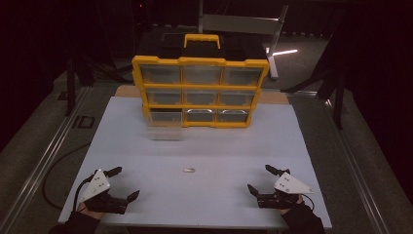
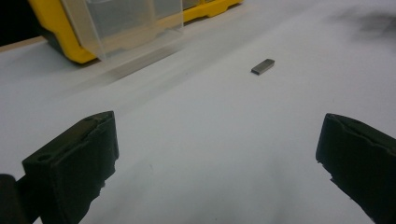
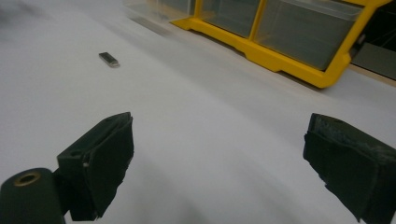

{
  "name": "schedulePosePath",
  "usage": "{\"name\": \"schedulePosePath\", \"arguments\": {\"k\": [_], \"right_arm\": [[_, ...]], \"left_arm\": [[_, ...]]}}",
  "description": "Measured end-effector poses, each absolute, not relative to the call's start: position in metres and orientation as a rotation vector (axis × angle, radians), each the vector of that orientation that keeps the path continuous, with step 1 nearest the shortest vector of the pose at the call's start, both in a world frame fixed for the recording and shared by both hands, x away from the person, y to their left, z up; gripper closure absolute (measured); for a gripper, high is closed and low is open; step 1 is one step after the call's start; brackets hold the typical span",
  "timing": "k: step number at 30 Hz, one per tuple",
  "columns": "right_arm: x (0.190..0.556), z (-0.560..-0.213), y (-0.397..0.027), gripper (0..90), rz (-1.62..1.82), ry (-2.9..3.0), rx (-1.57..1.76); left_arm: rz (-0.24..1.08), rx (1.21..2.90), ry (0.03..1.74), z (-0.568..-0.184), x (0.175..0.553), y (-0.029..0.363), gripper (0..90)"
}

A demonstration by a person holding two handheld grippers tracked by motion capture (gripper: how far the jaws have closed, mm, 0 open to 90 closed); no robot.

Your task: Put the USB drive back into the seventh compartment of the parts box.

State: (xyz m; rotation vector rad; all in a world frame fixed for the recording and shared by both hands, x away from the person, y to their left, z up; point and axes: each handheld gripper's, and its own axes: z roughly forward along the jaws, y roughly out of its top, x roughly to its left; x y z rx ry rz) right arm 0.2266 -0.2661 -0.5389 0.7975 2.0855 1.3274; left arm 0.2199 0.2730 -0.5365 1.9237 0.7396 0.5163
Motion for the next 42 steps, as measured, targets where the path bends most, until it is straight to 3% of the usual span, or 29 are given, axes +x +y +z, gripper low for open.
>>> {"name": "schedulePosePath", "arguments": {"k": [24,42], "right_arm": [[0.228,-0.539,-0.260,8.8,1.324,2.089,0.783],[0.225,-0.537,-0.260,8.8,1.339,2.084,0.773]], "left_arm": [[0.536,1.949,0.724,-0.519,0.217,0.269,0.1],[0.467,2.004,0.560,-0.465,0.248,0.243,0.1]]}}
